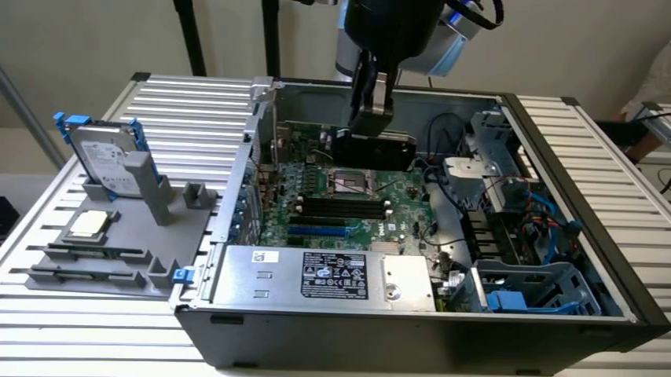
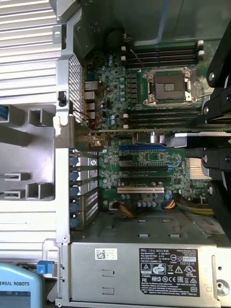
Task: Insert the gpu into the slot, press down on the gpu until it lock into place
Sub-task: 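Insert the gpu into the slot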
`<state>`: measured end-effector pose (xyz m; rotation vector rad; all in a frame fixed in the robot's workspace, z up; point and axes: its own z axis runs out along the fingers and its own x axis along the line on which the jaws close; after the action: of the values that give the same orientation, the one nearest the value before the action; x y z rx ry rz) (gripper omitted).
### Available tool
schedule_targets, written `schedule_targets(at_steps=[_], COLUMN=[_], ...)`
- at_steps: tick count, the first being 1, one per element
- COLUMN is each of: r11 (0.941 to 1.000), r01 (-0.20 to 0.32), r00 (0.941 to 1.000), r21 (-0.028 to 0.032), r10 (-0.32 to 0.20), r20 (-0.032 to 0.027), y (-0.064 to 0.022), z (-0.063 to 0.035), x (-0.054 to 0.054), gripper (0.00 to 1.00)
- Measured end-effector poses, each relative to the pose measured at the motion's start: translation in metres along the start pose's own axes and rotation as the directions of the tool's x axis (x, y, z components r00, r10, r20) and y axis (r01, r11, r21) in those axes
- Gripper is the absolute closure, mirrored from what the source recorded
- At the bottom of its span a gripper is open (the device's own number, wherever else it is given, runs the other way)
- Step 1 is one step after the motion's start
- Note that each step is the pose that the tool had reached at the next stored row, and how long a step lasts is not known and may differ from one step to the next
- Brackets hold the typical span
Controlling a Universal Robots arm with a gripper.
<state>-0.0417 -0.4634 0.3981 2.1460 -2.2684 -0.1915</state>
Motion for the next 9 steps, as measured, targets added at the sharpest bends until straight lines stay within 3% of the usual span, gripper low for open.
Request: schedule_targets(at_steps=[9], r11=[1.0], r01=[0.0], r00=[1.0], r21=[0.0016], r10=[0.0], r20=[0.0029], y=[0.0009], z=[0.0164], x=[0.002], gripper=[0.74])
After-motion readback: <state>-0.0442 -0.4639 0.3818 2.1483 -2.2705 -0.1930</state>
